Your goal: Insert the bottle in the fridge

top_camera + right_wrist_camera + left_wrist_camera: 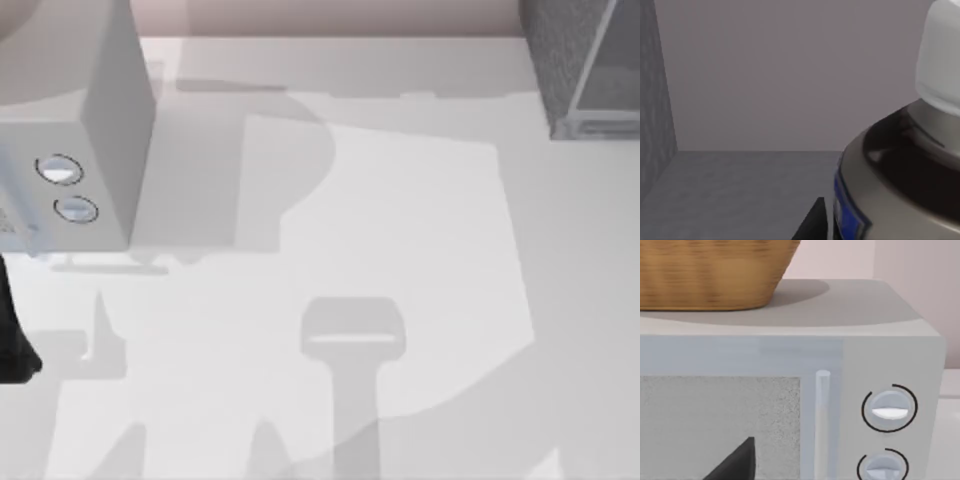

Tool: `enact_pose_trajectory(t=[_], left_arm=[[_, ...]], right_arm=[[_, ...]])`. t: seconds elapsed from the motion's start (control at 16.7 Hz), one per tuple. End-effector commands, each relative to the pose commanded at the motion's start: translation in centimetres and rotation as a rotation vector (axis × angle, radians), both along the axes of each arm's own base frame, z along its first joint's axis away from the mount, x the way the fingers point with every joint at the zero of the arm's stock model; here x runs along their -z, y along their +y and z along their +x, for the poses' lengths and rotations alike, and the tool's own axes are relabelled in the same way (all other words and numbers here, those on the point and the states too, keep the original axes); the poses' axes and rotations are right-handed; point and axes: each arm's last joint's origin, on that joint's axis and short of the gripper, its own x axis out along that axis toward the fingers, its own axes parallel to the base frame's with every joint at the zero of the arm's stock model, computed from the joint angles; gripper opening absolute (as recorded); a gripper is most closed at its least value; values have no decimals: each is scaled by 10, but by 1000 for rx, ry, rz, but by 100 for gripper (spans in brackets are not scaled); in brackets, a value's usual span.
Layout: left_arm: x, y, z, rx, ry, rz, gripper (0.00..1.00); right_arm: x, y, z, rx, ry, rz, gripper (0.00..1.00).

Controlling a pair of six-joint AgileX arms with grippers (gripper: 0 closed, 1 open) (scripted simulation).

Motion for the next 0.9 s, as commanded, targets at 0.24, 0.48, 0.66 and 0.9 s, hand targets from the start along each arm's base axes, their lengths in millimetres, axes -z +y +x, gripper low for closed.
enact_pose_trajectory(t=[0.24, 0.48, 0.66, 0.9], left_arm=[[0, 0, 0, 0, 0, 0, 100], [0, 0, 0, 0, 0, 0, 100], [0, 0, 0, 0, 0, 0, 100], [0, 0, 0, 0, 0, 0, 100]], right_arm=[[0, -2, 18, 6, -1, -1, 1], [-1, -1, 35, 3, -3, -3, 1], [0, 0, 48, 2, -1, -2, 1], [-2, 0, 64, 4, -2, -1, 1]])
